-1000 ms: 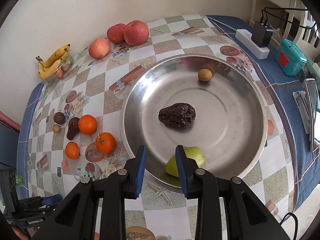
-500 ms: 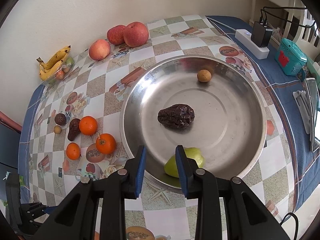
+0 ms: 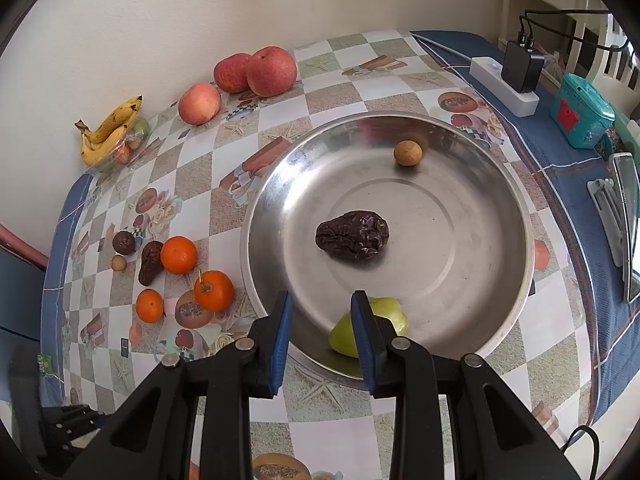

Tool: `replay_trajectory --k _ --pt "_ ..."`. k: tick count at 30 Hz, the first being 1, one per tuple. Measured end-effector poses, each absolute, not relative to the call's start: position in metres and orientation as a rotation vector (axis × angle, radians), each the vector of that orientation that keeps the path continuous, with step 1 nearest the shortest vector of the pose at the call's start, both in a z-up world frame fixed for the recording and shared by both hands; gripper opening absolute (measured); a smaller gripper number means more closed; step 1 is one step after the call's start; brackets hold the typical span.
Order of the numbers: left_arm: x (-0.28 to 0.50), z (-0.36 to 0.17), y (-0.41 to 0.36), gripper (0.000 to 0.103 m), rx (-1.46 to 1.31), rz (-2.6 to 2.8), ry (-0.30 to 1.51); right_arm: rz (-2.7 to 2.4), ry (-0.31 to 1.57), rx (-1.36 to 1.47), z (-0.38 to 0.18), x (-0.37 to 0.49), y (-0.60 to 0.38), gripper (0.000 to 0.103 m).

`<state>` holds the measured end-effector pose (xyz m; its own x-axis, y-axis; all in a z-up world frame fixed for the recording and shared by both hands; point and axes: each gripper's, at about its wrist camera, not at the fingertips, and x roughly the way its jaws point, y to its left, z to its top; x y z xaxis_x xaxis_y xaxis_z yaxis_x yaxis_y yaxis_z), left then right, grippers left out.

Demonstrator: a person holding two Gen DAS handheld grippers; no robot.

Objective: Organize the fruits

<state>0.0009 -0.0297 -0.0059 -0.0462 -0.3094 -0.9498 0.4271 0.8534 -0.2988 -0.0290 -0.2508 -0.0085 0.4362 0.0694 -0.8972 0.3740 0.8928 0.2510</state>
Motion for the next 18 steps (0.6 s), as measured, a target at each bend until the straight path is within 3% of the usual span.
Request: replay_trajectory --k 9,18 --pt "0.041 0.026 -0.111 0.053 -0.136 -0.703 1.371 -0.232 1.107 0.483 -0.012 -0.031 -0.262 0.031" --pt "0.059 -0.005 -0.158 0.054 -0.151 -0.702 1.354 -0.291 1.134 0.521 -0.023 -0.034 -0.281 0.032"
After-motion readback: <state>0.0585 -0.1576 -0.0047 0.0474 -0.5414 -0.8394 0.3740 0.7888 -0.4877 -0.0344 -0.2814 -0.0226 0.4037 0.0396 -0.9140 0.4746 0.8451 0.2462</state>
